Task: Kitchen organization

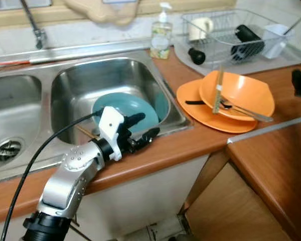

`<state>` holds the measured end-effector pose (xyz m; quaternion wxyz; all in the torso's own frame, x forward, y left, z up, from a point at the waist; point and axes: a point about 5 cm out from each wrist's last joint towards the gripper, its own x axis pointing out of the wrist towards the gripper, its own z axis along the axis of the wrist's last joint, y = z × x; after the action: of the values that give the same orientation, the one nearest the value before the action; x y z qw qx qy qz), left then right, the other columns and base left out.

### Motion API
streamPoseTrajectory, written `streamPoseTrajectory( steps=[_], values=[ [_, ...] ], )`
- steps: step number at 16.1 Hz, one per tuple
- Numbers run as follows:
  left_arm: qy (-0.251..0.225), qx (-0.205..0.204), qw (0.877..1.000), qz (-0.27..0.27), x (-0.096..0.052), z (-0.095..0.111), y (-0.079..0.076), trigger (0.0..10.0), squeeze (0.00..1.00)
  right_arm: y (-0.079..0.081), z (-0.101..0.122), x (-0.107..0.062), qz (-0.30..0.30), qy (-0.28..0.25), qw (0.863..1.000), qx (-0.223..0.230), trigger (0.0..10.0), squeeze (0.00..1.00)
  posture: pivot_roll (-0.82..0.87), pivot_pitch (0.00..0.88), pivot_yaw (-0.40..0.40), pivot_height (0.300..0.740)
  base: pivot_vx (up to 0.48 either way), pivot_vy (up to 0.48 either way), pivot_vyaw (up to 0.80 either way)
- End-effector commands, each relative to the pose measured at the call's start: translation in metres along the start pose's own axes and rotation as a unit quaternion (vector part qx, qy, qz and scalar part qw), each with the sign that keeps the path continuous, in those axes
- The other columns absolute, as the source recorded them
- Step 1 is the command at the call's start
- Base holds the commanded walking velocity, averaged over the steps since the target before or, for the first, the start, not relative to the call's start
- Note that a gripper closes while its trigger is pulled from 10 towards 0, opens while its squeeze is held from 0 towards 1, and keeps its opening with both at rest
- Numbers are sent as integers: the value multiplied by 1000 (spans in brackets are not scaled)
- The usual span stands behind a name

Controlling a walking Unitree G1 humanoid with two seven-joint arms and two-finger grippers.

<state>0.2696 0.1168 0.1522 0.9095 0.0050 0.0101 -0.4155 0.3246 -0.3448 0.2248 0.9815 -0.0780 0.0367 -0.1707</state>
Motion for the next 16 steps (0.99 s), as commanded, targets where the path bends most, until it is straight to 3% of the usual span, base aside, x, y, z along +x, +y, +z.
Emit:
streamPoseTrajectory(
  steps=[1,5,9,16],
  values=[
    [-11,10,1000,-25,1,6,-6,10000,0,-8,-5,-3,-8,6,1000,-12,10000,0,-160,0,12,740,0,0,0],
    [-11,13,999,-28,2,6,-6,10000,0,-12,-43,-9,-5,60,998,-5,10000,0,-158,0,10,740,0,0,0],
    [-10,16,999,-27,1,6,-5,10000,0,4,-65,-11,40,74,996,11,10000,0,-154,0,10,740,0,0,0],
    [-9,18,999,-25,0,7,-4,10000,0,37,-82,-10,100,87,991,-13,10000,0,-142,0,9,740,0,0,0]
  ],
)
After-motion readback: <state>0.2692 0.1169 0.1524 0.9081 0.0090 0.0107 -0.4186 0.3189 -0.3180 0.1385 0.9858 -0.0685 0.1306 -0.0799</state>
